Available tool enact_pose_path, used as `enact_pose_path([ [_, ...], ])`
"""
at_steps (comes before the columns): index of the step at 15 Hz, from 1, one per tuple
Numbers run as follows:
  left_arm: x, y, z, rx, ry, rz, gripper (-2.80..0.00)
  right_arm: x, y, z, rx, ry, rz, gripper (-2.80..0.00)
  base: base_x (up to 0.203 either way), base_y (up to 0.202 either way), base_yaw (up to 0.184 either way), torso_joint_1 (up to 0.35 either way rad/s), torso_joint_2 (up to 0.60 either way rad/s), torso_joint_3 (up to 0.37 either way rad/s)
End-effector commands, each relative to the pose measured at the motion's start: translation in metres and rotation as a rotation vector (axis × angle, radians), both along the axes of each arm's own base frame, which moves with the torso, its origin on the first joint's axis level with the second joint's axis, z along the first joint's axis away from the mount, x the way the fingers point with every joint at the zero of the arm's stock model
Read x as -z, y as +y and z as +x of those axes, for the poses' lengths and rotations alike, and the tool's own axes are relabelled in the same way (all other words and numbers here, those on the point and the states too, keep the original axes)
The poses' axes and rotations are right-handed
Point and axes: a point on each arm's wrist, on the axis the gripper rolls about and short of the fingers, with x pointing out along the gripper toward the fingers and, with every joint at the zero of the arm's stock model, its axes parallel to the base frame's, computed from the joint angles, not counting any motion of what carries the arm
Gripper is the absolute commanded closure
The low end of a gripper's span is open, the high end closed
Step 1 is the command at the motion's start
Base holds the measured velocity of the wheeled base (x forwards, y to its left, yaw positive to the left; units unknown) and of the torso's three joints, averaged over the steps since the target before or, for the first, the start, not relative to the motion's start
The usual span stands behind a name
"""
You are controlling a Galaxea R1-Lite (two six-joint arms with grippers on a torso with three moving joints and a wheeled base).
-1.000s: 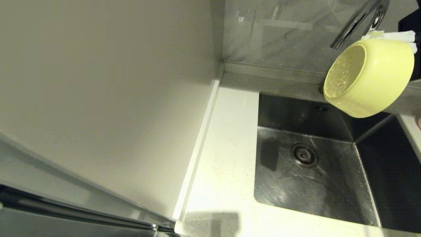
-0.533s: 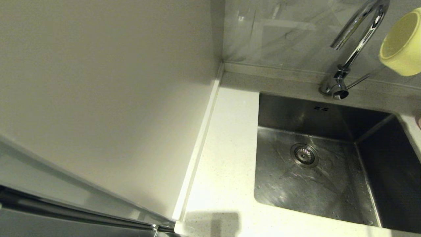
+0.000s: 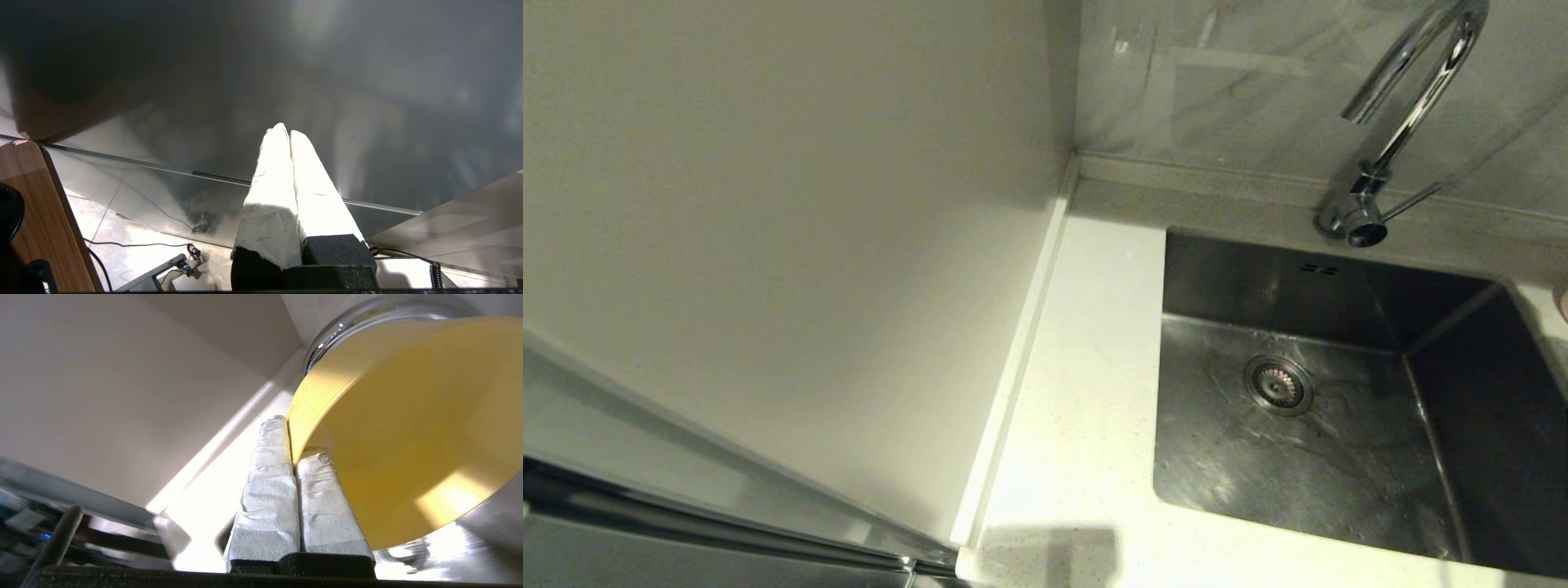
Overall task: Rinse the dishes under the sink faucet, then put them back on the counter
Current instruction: Put a bowl back to the table from the sink
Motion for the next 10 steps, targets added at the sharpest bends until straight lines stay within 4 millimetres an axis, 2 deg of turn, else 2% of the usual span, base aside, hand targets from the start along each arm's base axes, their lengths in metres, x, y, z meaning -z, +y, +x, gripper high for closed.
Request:
enact_pose_path([
  [1, 0.001, 0.0, 0.0, 0.0, 0.003, -0.001, 0.0, 0.007, 0.005, -0.005, 0.002, 0.071, 0.075, 0.0, 0.0, 0.0, 0.0, 0.0, 0.0, 0.0],
  [5, 0.001, 0.0, 0.0, 0.0, 0.003, -0.001, 0.0, 0.022, -0.006, 0.019, -0.05, 0.585, 0.67, 0.0, 0.0, 0.0, 0.0, 0.0, 0.0, 0.0],
  [7, 0.001, 0.0, 0.0, 0.0, 0.003, -0.001, 0.0, 0.029, 0.007, 0.03, -0.112, 0.834, 0.891, 0.0, 0.0, 0.0, 0.0, 0.0, 0.0, 0.0],
  [10, 0.001, 0.0, 0.0, 0.0, 0.003, -0.001, 0.0, 0.048, 0.028, 0.032, -0.162, 1.095, 1.089, 0.0, 0.0, 0.0, 0.0, 0.0, 0.0, 0.0],
])
